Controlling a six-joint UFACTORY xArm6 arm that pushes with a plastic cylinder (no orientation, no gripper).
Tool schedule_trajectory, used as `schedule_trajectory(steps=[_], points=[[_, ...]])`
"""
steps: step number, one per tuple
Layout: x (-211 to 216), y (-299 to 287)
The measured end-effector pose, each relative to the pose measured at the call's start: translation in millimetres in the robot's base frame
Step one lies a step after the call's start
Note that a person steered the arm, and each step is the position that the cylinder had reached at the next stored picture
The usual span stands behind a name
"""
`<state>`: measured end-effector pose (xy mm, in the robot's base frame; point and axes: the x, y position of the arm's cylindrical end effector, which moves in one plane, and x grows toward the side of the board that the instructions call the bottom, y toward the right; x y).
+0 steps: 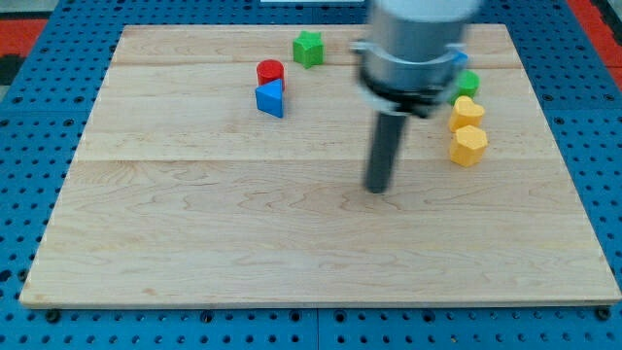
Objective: Separate the red circle from the blue triangle
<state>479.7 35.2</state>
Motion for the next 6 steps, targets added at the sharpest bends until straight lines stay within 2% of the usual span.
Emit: schedule_trajectory(steps=[1, 3, 6], points=[[-18.8, -78.7], [-28.9, -241.4], [-37.0, -248.9]])
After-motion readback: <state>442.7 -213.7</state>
